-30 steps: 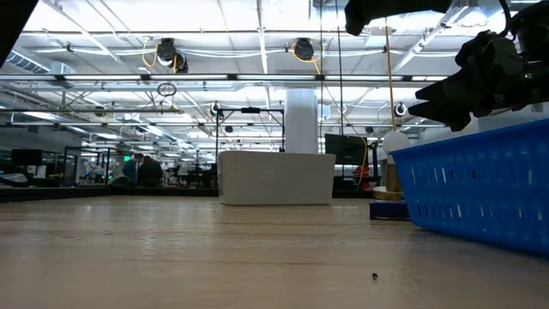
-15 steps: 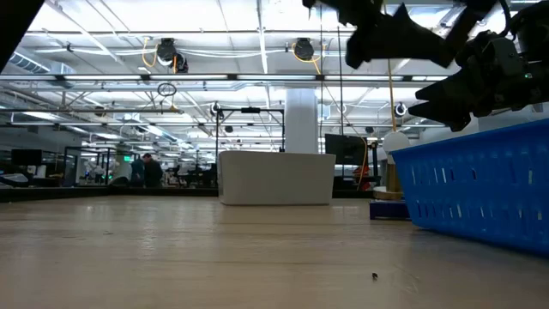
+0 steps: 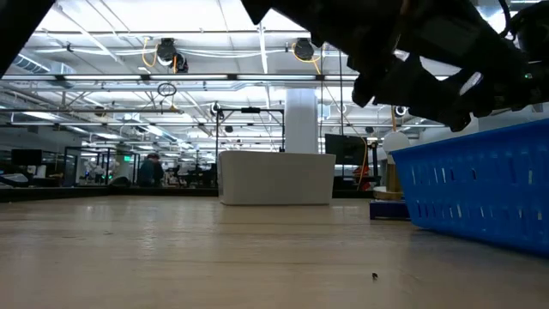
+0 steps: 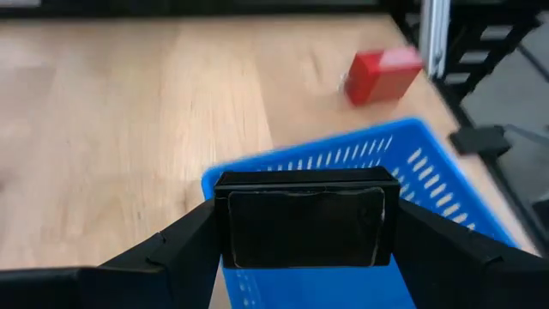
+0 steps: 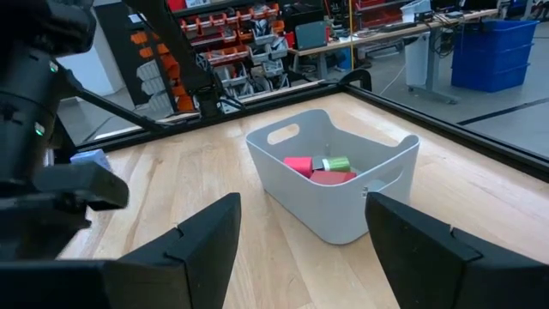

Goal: Pick & Place Office items
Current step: Put the black timer into the blue bin, then put the blue charger adapter into the gray bin

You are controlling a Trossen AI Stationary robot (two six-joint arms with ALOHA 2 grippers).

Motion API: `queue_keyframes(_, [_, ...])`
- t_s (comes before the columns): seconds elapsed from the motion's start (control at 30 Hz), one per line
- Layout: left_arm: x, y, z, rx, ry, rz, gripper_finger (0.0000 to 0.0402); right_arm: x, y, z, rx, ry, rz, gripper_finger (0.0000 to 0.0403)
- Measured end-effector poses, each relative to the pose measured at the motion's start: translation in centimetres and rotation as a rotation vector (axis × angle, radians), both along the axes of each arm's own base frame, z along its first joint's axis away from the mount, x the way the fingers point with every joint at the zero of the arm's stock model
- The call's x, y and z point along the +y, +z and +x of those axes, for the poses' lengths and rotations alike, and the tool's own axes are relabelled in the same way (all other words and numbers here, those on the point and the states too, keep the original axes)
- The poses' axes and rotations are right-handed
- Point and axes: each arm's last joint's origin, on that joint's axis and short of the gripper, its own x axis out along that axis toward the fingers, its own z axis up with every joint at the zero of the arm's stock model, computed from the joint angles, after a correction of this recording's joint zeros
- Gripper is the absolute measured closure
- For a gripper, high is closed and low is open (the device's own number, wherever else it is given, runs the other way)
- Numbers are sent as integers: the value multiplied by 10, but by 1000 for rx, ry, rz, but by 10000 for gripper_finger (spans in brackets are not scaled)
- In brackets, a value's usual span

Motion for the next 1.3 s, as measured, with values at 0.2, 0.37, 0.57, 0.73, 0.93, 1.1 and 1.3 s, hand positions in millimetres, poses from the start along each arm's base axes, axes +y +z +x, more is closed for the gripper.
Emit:
queue_keyframes(0.2, [0,-13,2,31,6,14,118,0,0,0,0,0,0,161])
queue_keyframes(0.37, [-4,-22,2,50,1,26,118,0,0,0,-1,0,0,161])
queue_keyframes(0.57, [-10,-22,1,39,-20,26,118,0,0,0,-1,0,0,161])
queue_keyframes(0.73, [-13,-22,0,40,-27,32,118,0,0,0,-1,0,0,161])
queue_keyframes(0.93, [-15,-21,-1,22,-24,83,76,0,0,0,-1,0,0,160])
queue_keyframes(1.1, [-15,-21,0,4,-10,137,58,0,0,0,-1,0,0,160])
queue_keyframes(1.3, [-15,-18,2,-34,-7,126,55,0,0,0,-1,0,0,160])
